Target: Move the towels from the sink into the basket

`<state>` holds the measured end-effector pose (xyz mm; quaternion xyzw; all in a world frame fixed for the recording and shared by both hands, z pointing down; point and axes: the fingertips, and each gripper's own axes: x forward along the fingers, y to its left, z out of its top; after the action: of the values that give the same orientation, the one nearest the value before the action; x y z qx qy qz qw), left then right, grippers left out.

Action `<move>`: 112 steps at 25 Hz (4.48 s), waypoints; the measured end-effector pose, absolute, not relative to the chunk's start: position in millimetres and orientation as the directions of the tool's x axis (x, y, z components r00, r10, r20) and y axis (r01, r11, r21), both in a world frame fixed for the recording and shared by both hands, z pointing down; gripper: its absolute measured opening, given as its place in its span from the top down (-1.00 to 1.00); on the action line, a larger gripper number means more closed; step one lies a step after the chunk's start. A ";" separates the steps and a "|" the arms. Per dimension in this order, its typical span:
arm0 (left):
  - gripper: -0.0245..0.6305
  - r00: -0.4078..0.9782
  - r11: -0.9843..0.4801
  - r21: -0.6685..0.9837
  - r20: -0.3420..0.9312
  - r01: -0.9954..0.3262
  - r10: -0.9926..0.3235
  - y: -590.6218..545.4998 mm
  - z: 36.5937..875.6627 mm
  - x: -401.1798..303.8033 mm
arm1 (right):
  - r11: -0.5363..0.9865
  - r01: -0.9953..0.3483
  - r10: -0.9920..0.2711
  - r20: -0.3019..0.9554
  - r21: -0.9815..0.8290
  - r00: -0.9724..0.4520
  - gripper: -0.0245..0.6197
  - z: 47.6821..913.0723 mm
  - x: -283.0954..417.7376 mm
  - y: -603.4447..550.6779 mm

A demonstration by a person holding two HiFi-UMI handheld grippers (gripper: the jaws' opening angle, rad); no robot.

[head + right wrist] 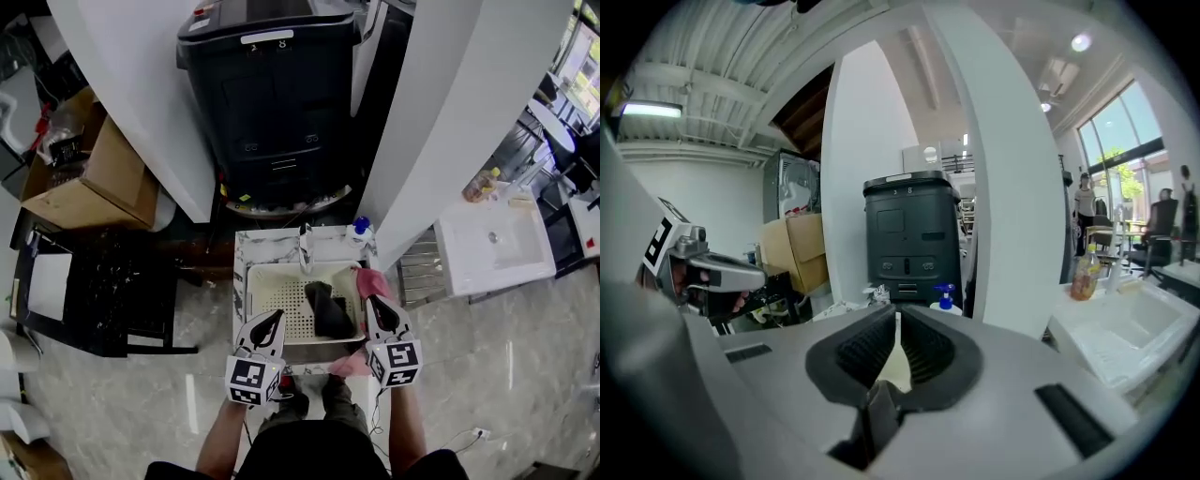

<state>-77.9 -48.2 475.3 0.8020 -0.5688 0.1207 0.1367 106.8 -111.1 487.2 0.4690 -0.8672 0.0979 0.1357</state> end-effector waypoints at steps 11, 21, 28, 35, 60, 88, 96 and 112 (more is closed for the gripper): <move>0.90 0.437 -0.434 0.089 0.337 -0.896 -0.834 -61.0 472.4 -28.2 | 0.390 -0.921 -0.868 0.336 0.002 -0.367 0.80 484.1 181.4 -102.2; 0.90 0.511 -0.509 0.110 0.369 -0.854 -0.777 -73.3 488.0 21.0 | 0.318 -0.948 -0.872 0.389 -0.012 -0.297 0.80 509.2 228.5 -93.9; 0.90 0.528 -0.524 0.133 0.412 -0.841 -0.743 -74.0 511.1 42.5 | 0.316 -0.947 -0.841 0.445 -0.055 -0.307 0.80 538.7 240.5 -86.3; 0.90 0.518 -0.513 0.149 0.465 -0.845 -0.718 -75.1 543.9 48.8 | 0.327 -0.940 -0.801 0.500 -0.100 -0.331 0.80 581.4 238.6 -83.3; 0.90 0.482 -0.487 0.147 0.543 -0.861 -0.688 -61.2 586.6 48.1 | 0.444 -0.869 -0.627 0.618 -0.217 -0.475 0.13 657.3 209.0 -54.8; 0.90 0.427 -0.427 0.109 0.458 -0.898 -0.780 -66.6 531.6 18.1 | 0.453 -0.891 -0.782 0.472 -0.018 -0.407 0.78 558.9 207.9 -98.3; 0.90 0.381 -0.381 0.083 0.401 -0.921 -0.833 -62.2 492.3 -6.8 | 0.473 -0.881 -0.808 0.401 0.008 -0.431 0.78 510.9 193.4 -107.0; 0.90 0.257 -0.264 0.029 0.346 -0.964 -0.902 -33.0 455.2 -59.9 | 0.642 -0.765 -0.747 0.266 0.052 -0.609 0.77 438.9 106.7 -105.7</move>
<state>-59.9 -33.0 455.2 0.7840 -0.5951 0.1313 0.1179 106.7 -105.7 438.9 0.4215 -0.8964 0.0336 0.1326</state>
